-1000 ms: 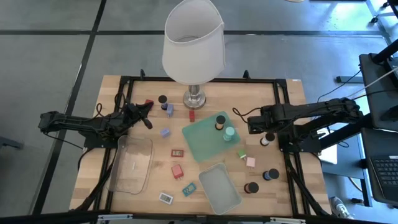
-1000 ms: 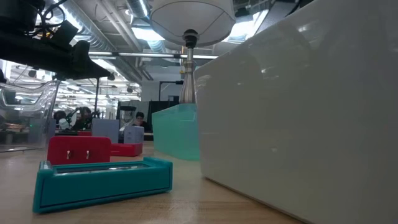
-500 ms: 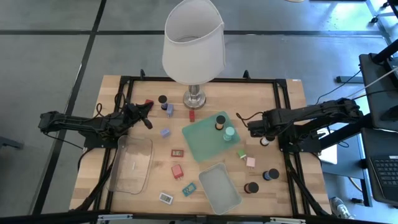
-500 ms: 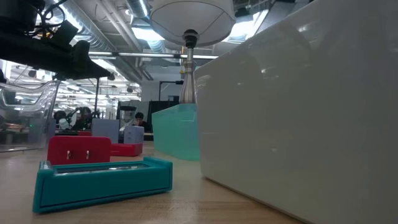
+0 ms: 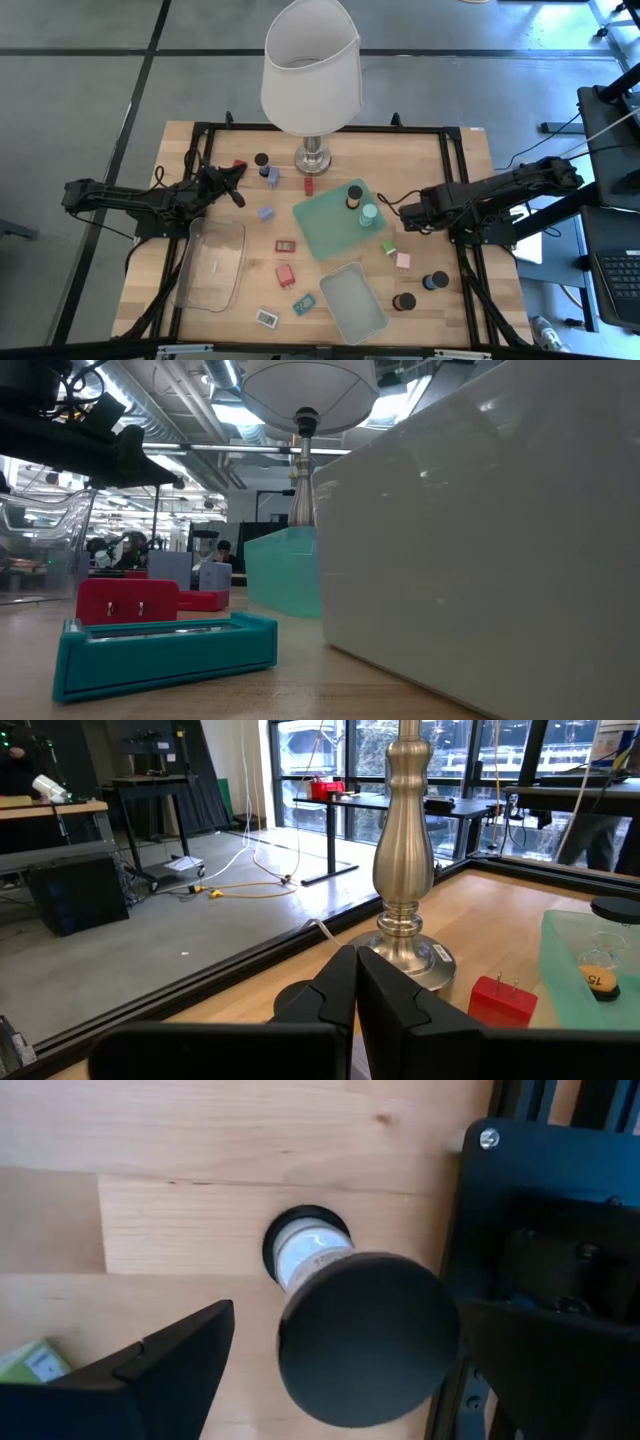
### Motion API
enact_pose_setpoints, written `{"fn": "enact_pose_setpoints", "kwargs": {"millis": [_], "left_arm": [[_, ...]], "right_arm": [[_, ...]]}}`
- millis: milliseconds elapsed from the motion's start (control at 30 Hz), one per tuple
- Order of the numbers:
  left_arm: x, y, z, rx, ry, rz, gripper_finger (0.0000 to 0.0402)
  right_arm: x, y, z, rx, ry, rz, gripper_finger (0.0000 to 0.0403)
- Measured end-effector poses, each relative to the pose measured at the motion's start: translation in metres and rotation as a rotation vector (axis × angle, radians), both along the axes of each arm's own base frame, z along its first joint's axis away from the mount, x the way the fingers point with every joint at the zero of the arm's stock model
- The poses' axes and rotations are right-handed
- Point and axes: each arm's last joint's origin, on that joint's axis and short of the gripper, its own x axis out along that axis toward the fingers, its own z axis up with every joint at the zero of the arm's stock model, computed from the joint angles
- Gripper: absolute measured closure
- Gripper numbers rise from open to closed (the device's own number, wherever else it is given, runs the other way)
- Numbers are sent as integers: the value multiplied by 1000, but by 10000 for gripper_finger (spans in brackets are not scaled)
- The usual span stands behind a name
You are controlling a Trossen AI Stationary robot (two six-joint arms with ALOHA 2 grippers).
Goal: Pick & Place Office items
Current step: Put the white hourglass into the green bin
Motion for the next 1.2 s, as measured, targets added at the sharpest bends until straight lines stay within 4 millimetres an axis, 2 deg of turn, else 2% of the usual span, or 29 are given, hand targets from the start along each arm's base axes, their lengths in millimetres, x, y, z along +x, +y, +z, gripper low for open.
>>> {"fn": "enact_pose_setpoints", "kwargs": {"millis": [867,1000,1200], "left_arm": [[0,0,0,0,0,0,395],[0,0,0,0,0,0,395],[0,0,0,0,0,0,395]], "right_arm": [[-1,-1,0,-75,-7,37,43],[-1,-1,0,-71,-7,26,72],[0,-1,0,-72,-15,10,149]]}}
